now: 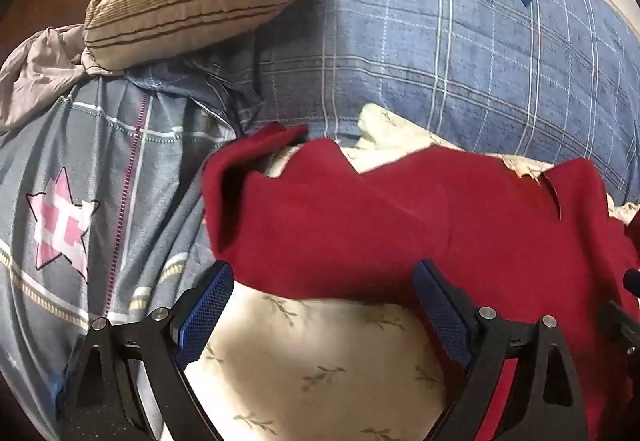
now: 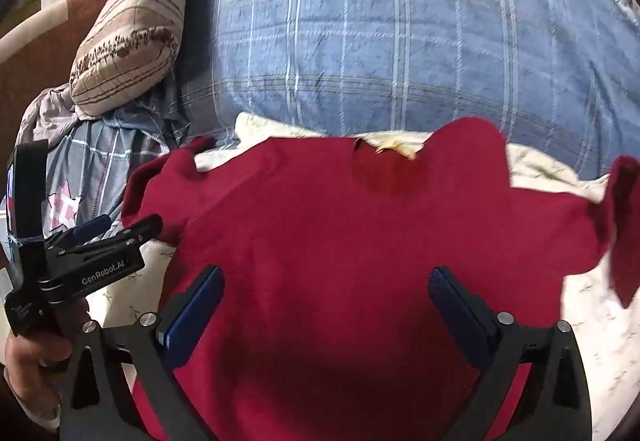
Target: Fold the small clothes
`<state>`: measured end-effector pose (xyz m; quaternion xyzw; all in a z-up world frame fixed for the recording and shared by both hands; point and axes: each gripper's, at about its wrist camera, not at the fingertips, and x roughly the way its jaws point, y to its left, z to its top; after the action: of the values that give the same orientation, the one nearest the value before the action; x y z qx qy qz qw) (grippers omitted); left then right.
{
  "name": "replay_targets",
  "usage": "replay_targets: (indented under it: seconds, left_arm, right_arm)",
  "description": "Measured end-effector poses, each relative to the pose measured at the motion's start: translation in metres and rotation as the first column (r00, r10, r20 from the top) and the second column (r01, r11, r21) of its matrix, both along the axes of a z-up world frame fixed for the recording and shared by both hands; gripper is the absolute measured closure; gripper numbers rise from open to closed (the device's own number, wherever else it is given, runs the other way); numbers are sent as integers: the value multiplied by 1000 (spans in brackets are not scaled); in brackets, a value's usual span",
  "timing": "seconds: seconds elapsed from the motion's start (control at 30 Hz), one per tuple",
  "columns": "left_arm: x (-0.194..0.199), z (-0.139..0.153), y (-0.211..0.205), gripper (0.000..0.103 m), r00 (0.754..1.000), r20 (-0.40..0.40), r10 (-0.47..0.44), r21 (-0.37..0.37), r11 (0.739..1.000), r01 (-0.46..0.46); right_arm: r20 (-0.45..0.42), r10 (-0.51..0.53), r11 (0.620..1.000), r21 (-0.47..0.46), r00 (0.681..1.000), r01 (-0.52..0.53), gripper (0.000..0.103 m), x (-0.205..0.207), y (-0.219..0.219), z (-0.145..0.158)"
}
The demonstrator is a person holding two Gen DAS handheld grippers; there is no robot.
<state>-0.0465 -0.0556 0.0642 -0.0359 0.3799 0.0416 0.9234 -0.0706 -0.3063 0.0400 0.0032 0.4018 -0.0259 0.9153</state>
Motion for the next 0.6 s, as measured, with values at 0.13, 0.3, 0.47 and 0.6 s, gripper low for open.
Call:
replay_targets:
  seconds: [0.13, 0.3, 0.47, 0.6]
  left_arm:
    - [2, -3, 13, 12, 999, 7, 50, -9, 999, -50]
    - [7, -7, 25, 12, 995, 2, 98, -45, 994, -97]
    - [10, -12, 29, 12, 994, 1, 112, -51, 992, -112]
    - [11, -13, 36, 12, 993, 7, 117, -52, 992, -116]
  right_arm:
    - [34, 29, 1000, -7, 999, -29, 2, 8, 12, 2]
    - [12, 49, 999, 16, 999, -49, 2, 8, 16, -3]
    - [34, 62, 997, 38, 998, -63, 1, 11, 21, -1]
    - [-7, 53, 995, 84, 999, -52, 0, 14, 21, -8]
